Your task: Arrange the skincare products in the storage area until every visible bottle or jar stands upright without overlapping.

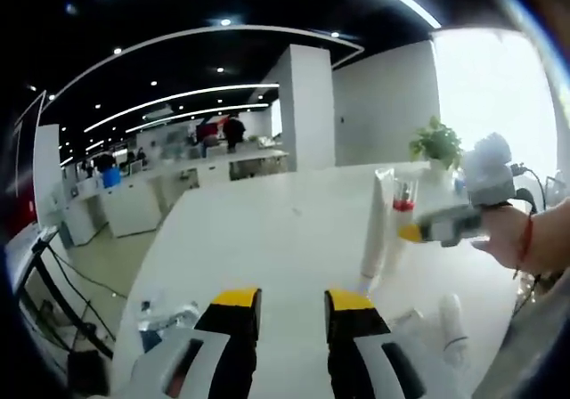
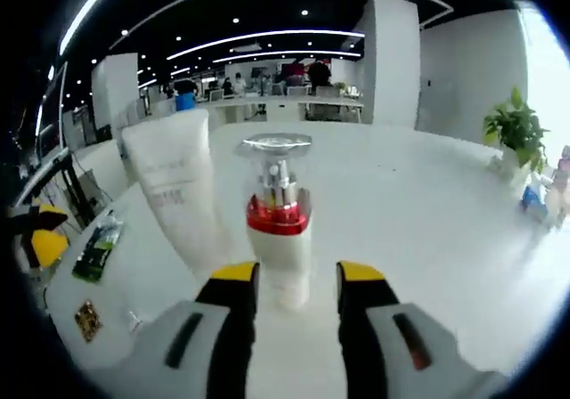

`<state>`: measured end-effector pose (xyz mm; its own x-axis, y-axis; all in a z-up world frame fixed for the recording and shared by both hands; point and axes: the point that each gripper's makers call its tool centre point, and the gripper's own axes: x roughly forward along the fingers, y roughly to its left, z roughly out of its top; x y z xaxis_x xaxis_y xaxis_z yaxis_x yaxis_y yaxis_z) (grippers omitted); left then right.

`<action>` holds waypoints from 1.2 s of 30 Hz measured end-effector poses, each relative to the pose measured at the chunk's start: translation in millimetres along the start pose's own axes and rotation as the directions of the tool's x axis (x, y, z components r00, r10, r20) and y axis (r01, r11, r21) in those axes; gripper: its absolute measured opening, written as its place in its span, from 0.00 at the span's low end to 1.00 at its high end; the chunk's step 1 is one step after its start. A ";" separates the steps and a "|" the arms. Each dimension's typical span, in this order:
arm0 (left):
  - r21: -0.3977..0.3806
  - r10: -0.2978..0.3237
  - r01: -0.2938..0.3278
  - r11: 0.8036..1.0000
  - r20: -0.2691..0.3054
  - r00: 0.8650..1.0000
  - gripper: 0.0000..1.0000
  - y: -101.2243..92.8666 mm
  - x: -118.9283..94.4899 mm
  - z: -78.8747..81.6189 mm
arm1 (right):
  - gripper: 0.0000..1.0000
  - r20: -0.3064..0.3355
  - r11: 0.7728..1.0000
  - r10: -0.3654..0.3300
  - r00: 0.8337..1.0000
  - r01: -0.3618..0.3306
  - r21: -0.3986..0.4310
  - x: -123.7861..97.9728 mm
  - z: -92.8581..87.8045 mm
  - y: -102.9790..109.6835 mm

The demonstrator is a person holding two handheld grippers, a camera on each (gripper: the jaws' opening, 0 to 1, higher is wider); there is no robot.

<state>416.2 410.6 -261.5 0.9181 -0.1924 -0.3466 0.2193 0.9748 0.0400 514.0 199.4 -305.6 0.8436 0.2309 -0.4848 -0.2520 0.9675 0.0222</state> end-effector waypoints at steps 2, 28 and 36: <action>-0.011 0.009 -0.009 1.000 -0.005 1.000 0.30 3.8 -0.5 -1.3 | 0.36 -0.005 1.000 0.008 1.000 -0.008 0.007 6.4 -1.5 7.1; -0.046 0.001 -0.002 0.999 -0.024 1.000 0.30 5.4 1.7 -4.9 | 0.28 -0.042 0.997 -0.009 0.999 0.006 -0.080 16.2 -6.8 0.0; -0.052 -0.005 0.004 0.999 -0.023 1.000 0.30 4.5 2.2 -4.3 | 0.28 -0.050 0.996 -0.026 0.998 0.022 -0.081 11.6 -10.0 3.3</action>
<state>417.8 415.0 -266.2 0.9092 -0.1947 -0.3680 0.2055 0.9786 -0.0101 518.2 204.3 -319.9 0.8249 0.2002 -0.5286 -0.2712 0.9607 -0.0594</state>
